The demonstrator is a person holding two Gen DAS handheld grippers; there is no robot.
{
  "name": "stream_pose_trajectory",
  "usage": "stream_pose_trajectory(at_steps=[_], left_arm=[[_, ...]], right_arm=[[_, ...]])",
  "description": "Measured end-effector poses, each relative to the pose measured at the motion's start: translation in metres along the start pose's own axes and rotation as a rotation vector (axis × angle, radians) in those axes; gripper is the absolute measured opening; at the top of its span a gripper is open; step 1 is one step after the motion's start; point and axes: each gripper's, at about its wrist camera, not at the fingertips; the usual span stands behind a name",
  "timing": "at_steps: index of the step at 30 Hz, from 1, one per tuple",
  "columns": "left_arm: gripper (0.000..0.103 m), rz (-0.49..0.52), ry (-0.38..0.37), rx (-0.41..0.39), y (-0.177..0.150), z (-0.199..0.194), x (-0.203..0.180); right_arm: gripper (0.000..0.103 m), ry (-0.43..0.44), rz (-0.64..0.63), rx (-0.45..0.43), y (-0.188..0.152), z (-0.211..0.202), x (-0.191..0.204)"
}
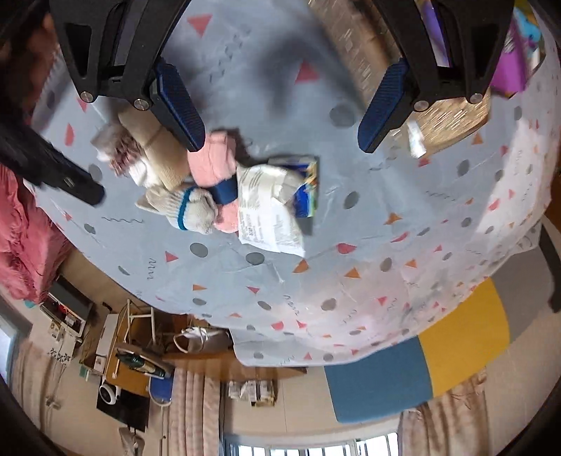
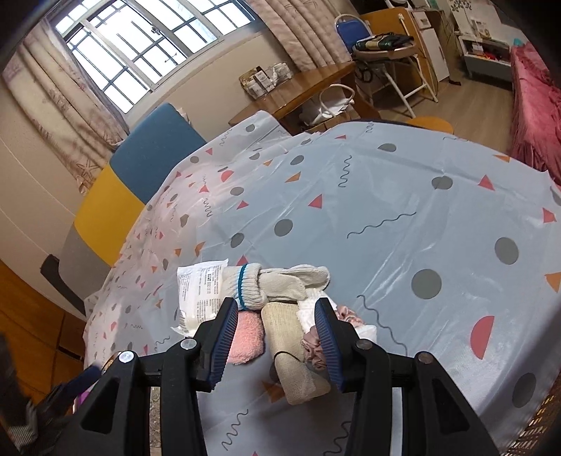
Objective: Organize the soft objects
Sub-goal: 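Grasp the white printed packet with the left tool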
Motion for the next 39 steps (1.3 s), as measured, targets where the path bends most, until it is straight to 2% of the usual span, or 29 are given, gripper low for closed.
stream_pose_trajectory(at_steps=[3, 6, 8, 13, 15, 17, 22, 24, 25, 26, 29, 31, 39], left_arm=[[0.090, 0.007, 0.013, 0.048, 0.005, 0.035, -0.006], [0.090, 0.035, 0.024, 0.061, 0.008, 0.064, -0.014], [0.096, 0.047, 0.033, 0.069, 0.010, 0.079, -0.016], [0.097, 0.078, 0.042, 0.130, 0.012, 0.115, -0.022], [0.097, 0.094, 0.059, 0.138, 0.013, 0.128, -0.022], [0.097, 0.074, 0.055, 0.120, 0.015, 0.132, -0.019], [0.097, 0.057, 0.028, 0.141, 0.019, 0.145, -0.013], [0.089, 0.012, 0.005, 0.150, 0.020, 0.146, -0.009], [0.069, -0.004, -0.010, 0.158, 0.020, 0.147, -0.008], [0.065, -0.008, -0.018, 0.170, 0.019, 0.146, -0.008], [0.058, 0.015, -0.023, 0.174, 0.016, 0.142, -0.009], [0.055, -0.004, -0.019, 0.177, 0.014, 0.136, -0.005], [0.053, -0.099, -0.084, 0.155, 0.009, 0.094, 0.000]], right_arm=[[0.046, 0.027, 0.022, 0.010, 0.000, 0.001, -0.002], [0.048, 0.055, 0.049, 0.023, -0.001, 0.002, -0.005], [0.050, 0.070, 0.067, 0.034, -0.001, 0.004, -0.006], [0.050, 0.103, 0.099, 0.056, -0.002, 0.006, -0.008], [0.050, 0.113, 0.107, 0.064, -0.003, 0.007, -0.009], [0.050, 0.123, 0.115, 0.069, -0.004, 0.008, -0.009], [0.050, 0.133, 0.133, 0.073, -0.004, 0.008, -0.011], [0.050, 0.133, 0.135, 0.072, -0.004, 0.009, -0.011], [0.050, 0.131, 0.136, 0.071, -0.004, 0.009, -0.011], [0.050, 0.128, 0.138, 0.071, -0.004, 0.009, -0.012], [0.050, 0.126, 0.136, 0.069, -0.005, 0.009, -0.011], [0.050, 0.124, 0.134, 0.070, -0.005, 0.009, -0.011], [0.050, 0.116, 0.128, 0.075, -0.005, 0.009, -0.011]])
Point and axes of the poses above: each gripper's, at about its wrist camera, not at the fingertips, and z roughly the way its jaws point, x to its left, y to its top, and after that the axes turned 15 degrees about -x, right-handed
